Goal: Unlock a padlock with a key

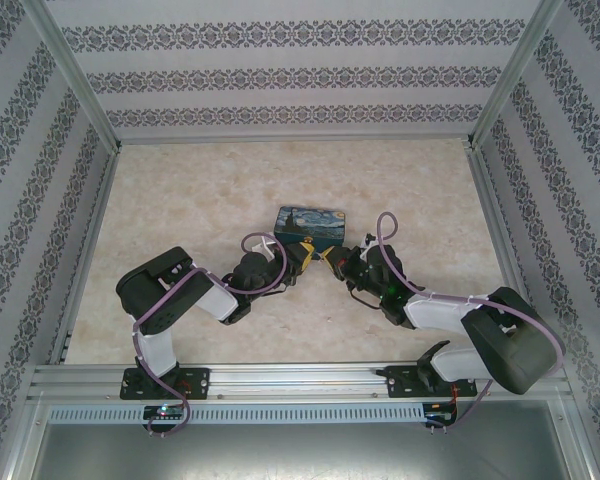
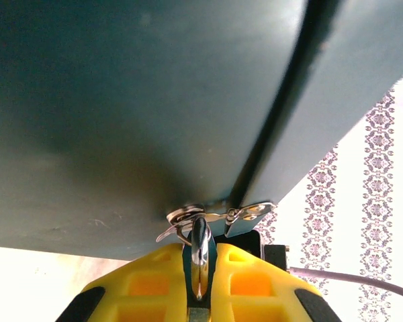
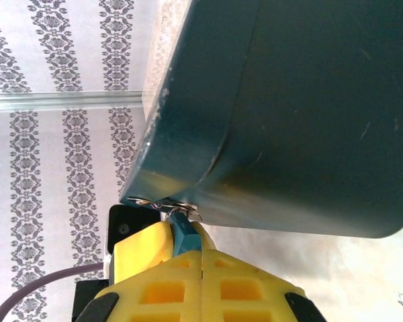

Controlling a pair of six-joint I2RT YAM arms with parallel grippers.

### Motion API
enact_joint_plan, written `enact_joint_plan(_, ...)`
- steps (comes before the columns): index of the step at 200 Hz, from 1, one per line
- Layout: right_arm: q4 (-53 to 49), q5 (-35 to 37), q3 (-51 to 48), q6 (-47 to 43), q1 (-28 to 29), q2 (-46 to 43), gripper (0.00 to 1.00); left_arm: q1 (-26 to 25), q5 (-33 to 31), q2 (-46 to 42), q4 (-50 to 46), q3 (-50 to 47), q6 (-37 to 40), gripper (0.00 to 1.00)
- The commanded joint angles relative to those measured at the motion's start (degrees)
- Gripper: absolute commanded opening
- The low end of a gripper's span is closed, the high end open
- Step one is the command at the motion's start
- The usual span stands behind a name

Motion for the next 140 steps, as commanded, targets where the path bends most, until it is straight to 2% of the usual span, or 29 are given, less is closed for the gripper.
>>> enact_joint_plan(1, 2.1, -0.3, 1.3, 1.6, -0.8, 0.7, 0.0, -2.0, 2.2, -2.6, 7.8, 1.7, -0.4, 0.0)
enact_joint_plan(140, 4.3, -0.7, 5.3, 5.0, 0.6, 4.5, 0.0, -4.3, 0.8, -1.1, 7.9, 4.3, -1.3, 0.0)
